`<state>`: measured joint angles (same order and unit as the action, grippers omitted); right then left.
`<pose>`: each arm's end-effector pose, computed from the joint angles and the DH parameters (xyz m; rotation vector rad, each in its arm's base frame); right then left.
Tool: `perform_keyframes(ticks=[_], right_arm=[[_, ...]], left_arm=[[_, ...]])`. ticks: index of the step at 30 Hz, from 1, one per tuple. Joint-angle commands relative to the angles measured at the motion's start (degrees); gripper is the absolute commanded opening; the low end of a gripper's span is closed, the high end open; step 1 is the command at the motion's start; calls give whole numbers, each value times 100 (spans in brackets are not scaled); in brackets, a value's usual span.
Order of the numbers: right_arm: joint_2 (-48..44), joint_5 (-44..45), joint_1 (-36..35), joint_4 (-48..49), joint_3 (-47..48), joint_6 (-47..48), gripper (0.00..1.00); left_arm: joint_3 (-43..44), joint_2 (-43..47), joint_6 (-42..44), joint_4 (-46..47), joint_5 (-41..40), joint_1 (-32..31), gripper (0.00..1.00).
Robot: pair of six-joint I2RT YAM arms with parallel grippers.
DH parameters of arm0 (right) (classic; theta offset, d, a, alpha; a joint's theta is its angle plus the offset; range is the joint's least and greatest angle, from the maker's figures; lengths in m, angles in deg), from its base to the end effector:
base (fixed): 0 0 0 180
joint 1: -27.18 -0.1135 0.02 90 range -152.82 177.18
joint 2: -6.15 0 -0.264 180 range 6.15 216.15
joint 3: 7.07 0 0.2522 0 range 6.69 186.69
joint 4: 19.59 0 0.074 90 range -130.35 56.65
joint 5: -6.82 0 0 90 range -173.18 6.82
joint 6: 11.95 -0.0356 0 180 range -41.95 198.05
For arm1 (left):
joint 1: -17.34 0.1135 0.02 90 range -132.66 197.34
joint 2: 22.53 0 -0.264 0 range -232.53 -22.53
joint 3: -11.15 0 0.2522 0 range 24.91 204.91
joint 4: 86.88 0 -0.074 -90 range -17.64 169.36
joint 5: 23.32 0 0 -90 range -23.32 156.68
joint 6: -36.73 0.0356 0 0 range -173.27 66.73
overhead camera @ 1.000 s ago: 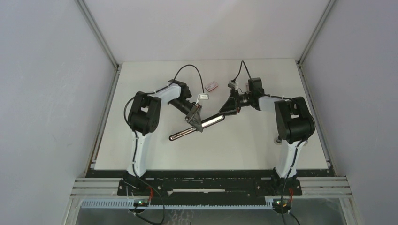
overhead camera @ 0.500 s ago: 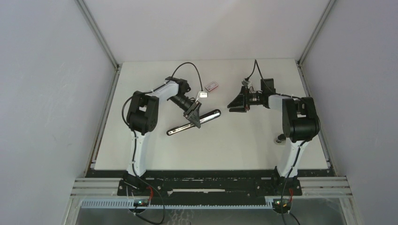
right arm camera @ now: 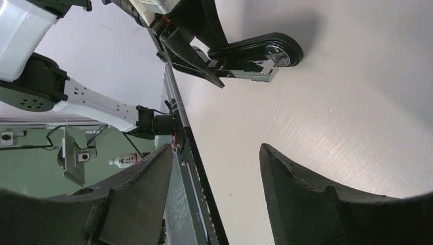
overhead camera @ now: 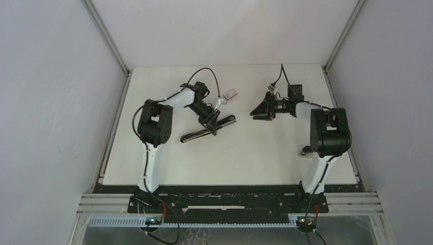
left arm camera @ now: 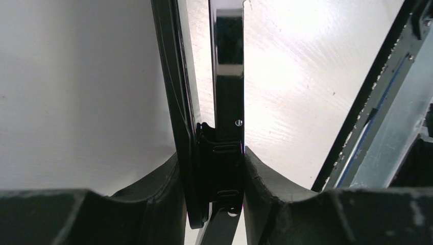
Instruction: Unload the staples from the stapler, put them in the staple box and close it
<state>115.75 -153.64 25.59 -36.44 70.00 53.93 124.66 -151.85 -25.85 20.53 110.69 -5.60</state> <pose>0.3760 0.0440 0.1614 -0.1338 2.2632 1.6908 0.3889 -0.1914 0.1495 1.2325 2.5835 -1.1543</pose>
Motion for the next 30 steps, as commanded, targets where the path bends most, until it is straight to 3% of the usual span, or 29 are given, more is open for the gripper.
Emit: perform_keyframes(ticks=[1,13,30], right_arm=[[-325,38,16,22,85,181,63],[-404,227,21,-83,85,308,64],[-330,483,301,-166,85,223,100]], left_arm=[[-14,558,-192,212,-175,-114,0],[-611,865,-58,912,-1344,-634,0],[-1160,1188,186,1333,-1740,-1066,0]])
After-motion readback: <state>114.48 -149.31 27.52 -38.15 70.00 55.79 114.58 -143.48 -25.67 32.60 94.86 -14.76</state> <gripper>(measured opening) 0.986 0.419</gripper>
